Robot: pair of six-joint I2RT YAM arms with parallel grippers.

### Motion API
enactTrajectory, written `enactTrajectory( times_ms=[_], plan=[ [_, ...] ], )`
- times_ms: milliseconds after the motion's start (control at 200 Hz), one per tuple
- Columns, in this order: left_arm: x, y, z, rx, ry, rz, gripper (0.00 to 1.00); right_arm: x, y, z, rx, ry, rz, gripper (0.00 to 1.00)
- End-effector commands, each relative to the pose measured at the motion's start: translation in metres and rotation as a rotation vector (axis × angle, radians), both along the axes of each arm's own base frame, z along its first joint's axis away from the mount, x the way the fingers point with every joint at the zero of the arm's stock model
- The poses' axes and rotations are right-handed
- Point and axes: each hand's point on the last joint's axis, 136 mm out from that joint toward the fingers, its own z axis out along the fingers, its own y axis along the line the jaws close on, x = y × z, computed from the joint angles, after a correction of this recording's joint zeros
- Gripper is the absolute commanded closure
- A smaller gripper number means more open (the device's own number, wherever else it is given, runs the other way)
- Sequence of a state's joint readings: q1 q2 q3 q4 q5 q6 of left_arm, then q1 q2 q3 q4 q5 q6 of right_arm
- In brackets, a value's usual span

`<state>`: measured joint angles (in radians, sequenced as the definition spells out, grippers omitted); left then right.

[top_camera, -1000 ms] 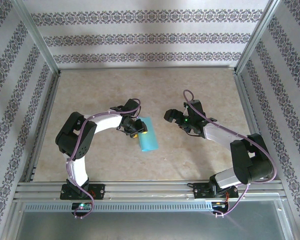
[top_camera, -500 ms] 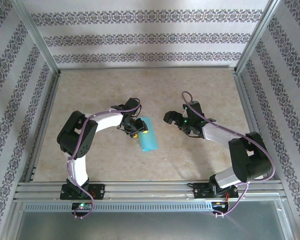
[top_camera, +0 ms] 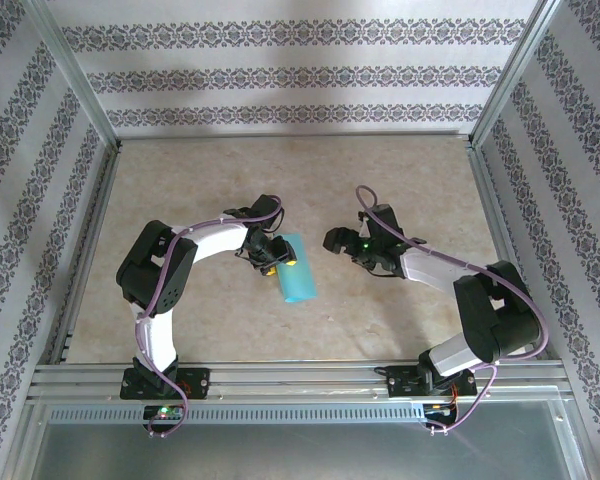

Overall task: Fold a paper plane with a square sheet of paper (pick it up from the middle)
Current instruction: First fold the square sheet of paper in half at the center of the table, then hold the square sheet of paper at the center of the table.

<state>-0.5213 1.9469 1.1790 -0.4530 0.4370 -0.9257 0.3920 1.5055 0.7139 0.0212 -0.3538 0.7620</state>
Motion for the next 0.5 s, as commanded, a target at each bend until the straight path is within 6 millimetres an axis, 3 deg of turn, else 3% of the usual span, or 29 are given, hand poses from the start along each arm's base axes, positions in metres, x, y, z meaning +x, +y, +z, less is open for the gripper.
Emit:
enactTrajectory(
  times_ms=[0,375,495],
  plan=[
    [-0.066,0.064,-0.098,0.315,0.255,0.015,0.54,0.003,0.019,0.01,0.034,-0.03,0.076,0.2],
    [-0.071,0.066,-0.103,0.324,0.263,-0.002,0.54,-0.011,0.076,-0.003,0.109,0.043,0.29,0.71],
    [-0.072,0.066,-0.104,0.326,0.267,-0.005,0.54,-0.009,0.086,-0.011,0.111,0.08,0.305,0.8]
  ],
)
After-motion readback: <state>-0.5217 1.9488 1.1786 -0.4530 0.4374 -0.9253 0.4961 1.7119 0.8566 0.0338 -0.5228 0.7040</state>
